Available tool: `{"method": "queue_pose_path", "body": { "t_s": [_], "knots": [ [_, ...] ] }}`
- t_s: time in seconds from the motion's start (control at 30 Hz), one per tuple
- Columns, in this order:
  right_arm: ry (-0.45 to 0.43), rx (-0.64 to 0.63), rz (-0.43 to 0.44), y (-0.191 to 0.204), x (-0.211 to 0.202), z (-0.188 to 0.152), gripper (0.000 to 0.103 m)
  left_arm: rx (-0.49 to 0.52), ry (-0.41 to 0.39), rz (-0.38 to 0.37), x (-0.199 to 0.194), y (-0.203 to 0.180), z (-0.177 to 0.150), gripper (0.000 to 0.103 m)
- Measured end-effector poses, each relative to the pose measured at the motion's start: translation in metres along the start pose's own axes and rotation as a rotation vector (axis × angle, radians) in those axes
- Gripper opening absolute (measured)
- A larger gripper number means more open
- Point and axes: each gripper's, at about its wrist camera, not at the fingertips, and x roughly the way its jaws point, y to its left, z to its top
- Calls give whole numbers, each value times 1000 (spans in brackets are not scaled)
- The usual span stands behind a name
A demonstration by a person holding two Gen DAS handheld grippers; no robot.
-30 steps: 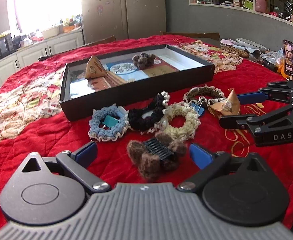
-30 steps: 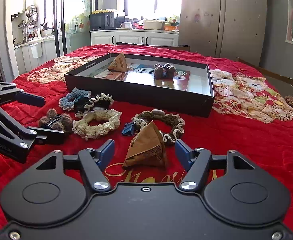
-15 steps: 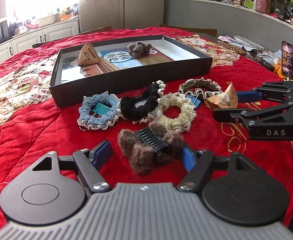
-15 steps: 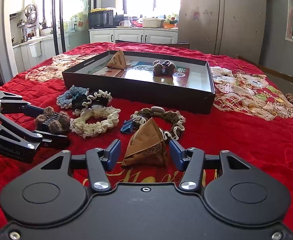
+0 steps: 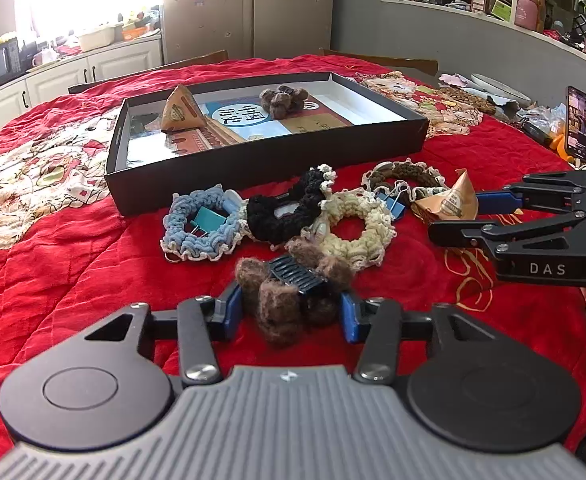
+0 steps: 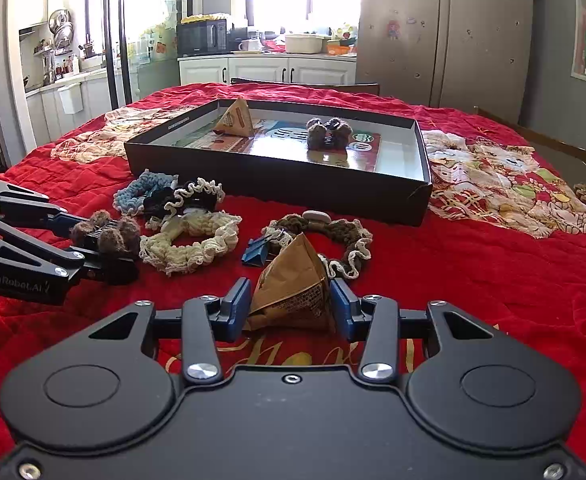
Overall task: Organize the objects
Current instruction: 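Grasp a tan paper pyramid with the right tool while the left tool grasps a brown fuzzy clip, then carry the pyramid in the right tool into the box while the left tool carries the clip there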
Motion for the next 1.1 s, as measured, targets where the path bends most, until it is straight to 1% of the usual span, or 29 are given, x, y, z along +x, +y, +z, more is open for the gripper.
{"method": "queue_pose_path", "body": {
  "t_s": [0.23,1.1],
  "knots": [
    [-5,-8,3,2,-2,0,41,-2,0,2,-2,1,1,47],
    [-60,-28,31,7,-20,7,40,7,-46,-4,-19,-1,13,46]
  ]
}}
